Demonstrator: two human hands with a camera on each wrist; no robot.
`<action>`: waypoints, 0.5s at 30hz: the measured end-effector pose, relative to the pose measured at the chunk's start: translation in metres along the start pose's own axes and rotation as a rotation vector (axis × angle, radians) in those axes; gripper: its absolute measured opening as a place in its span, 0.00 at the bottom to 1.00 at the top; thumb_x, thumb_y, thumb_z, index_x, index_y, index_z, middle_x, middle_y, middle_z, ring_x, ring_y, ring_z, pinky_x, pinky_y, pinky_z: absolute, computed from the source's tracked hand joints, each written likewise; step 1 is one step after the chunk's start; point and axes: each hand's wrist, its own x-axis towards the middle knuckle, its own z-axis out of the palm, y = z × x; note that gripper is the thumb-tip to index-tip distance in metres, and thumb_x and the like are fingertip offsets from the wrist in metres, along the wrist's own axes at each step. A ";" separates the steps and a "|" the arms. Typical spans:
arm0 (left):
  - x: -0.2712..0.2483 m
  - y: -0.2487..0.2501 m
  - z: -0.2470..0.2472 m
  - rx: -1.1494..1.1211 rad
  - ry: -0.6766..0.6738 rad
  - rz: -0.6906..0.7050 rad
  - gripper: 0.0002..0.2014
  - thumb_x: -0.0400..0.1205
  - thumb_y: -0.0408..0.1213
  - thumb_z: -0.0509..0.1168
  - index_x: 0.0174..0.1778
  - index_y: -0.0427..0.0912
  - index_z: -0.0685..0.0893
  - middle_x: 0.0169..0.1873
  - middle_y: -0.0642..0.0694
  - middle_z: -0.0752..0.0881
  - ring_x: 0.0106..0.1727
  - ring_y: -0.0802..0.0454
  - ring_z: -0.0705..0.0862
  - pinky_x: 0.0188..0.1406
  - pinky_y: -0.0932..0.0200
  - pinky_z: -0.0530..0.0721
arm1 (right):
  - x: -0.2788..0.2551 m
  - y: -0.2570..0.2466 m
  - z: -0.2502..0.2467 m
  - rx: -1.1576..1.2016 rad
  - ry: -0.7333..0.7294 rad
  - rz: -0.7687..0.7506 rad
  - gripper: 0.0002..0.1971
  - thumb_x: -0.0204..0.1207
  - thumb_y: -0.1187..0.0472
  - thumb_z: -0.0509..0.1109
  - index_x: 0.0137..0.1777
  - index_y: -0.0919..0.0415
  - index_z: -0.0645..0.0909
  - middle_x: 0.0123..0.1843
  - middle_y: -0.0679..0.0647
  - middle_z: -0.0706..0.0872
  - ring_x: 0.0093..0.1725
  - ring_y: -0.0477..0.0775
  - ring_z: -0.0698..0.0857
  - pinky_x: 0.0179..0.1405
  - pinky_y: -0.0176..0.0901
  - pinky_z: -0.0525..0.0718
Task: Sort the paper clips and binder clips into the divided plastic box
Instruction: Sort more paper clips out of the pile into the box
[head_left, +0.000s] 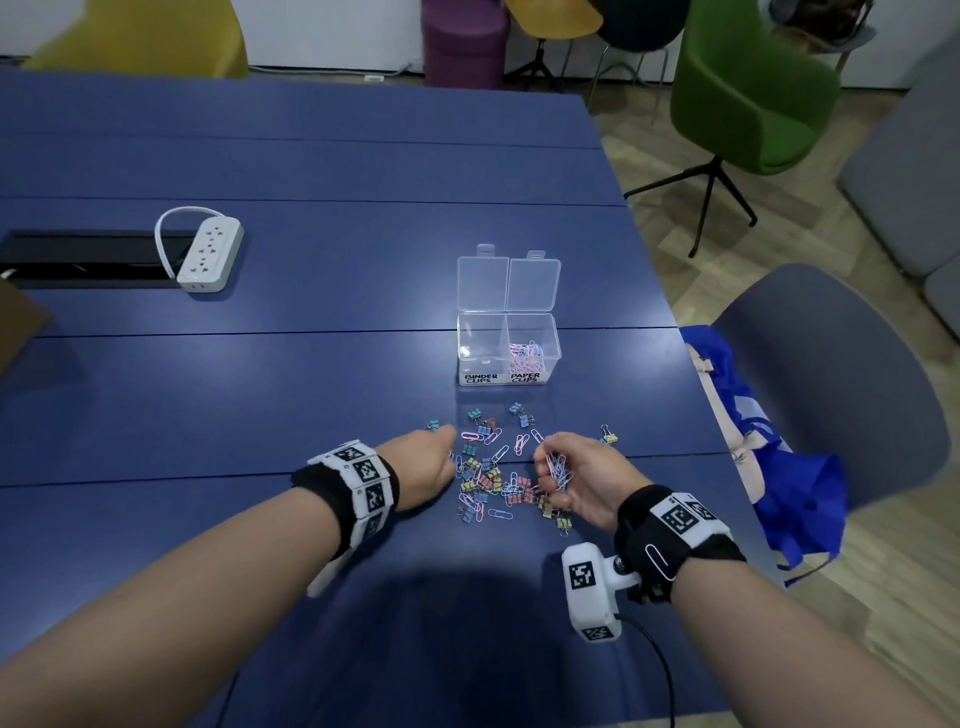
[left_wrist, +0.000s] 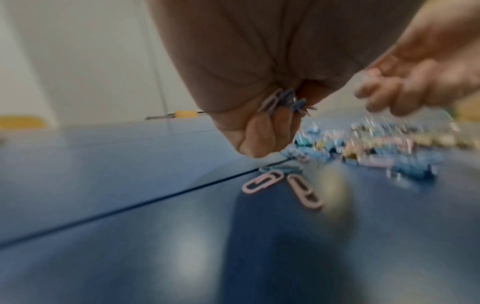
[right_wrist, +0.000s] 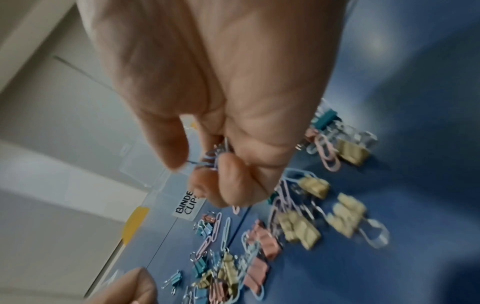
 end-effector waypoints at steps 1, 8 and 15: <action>0.000 -0.002 -0.002 -0.069 0.017 -0.024 0.06 0.84 0.36 0.50 0.44 0.39 0.67 0.33 0.44 0.75 0.37 0.42 0.74 0.39 0.54 0.70 | 0.002 -0.003 0.000 -0.099 0.024 -0.026 0.10 0.80 0.68 0.59 0.36 0.62 0.74 0.30 0.55 0.74 0.24 0.48 0.70 0.16 0.34 0.62; 0.002 -0.001 -0.020 -0.691 -0.078 -0.183 0.08 0.83 0.33 0.55 0.37 0.43 0.71 0.23 0.46 0.77 0.18 0.53 0.72 0.19 0.64 0.72 | 0.014 -0.069 0.004 -0.483 0.089 -0.095 0.12 0.80 0.72 0.59 0.37 0.61 0.77 0.30 0.54 0.77 0.25 0.46 0.72 0.16 0.32 0.68; 0.019 0.022 -0.052 -0.769 -0.121 -0.136 0.08 0.84 0.31 0.56 0.40 0.41 0.76 0.23 0.47 0.75 0.19 0.57 0.71 0.17 0.66 0.72 | 0.040 -0.144 0.027 -0.475 0.206 -0.150 0.16 0.82 0.74 0.50 0.33 0.61 0.68 0.30 0.58 0.69 0.23 0.48 0.72 0.17 0.31 0.71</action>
